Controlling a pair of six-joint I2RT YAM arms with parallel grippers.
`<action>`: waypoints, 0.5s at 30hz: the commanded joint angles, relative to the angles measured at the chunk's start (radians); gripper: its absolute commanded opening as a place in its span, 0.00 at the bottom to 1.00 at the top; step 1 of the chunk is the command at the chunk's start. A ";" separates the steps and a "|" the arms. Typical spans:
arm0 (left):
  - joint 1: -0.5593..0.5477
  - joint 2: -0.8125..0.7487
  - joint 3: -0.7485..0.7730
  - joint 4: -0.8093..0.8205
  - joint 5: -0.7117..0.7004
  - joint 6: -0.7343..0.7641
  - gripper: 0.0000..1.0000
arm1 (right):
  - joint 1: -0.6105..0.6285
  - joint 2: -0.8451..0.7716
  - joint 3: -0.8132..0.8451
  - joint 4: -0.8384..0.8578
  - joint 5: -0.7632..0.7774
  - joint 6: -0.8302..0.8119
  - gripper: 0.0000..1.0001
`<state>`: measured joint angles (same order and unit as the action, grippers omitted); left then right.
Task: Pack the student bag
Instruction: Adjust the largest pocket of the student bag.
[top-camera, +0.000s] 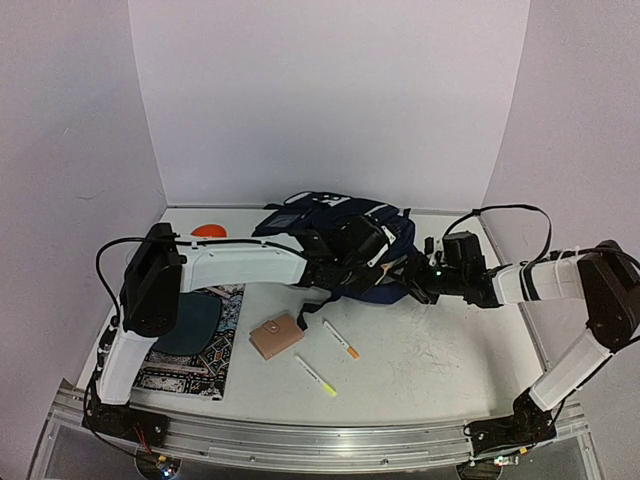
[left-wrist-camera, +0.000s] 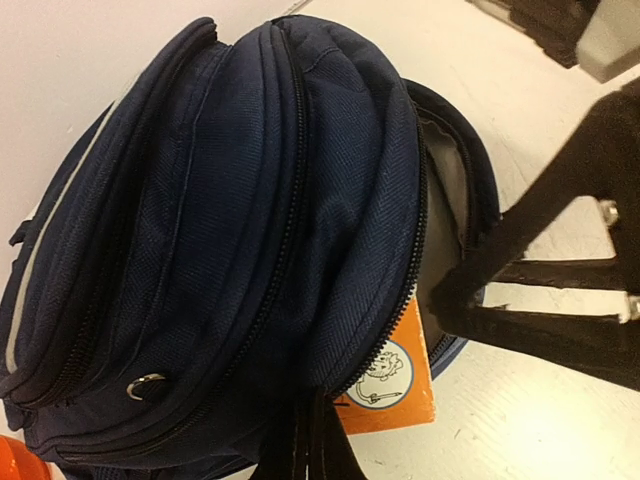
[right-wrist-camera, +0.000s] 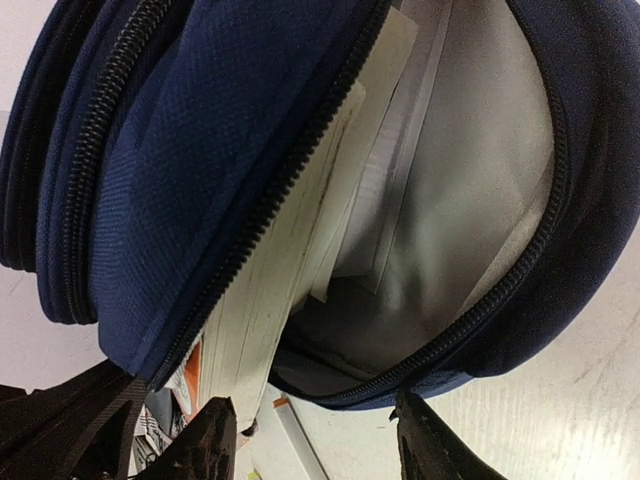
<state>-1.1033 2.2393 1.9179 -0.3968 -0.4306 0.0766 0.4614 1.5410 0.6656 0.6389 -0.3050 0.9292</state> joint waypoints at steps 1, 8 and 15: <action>0.010 -0.083 -0.012 -0.011 0.077 -0.043 0.00 | 0.001 0.042 0.049 0.115 -0.037 0.045 0.56; 0.008 -0.138 -0.034 -0.011 0.199 -0.080 0.00 | 0.001 0.119 0.114 0.183 -0.052 0.062 0.53; 0.006 -0.205 -0.103 -0.010 0.328 -0.151 0.00 | 0.000 0.165 0.221 0.209 -0.053 0.025 0.35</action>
<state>-1.0709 2.1527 1.8390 -0.4268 -0.2504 -0.0200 0.4618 1.6888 0.7818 0.7409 -0.3828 0.9702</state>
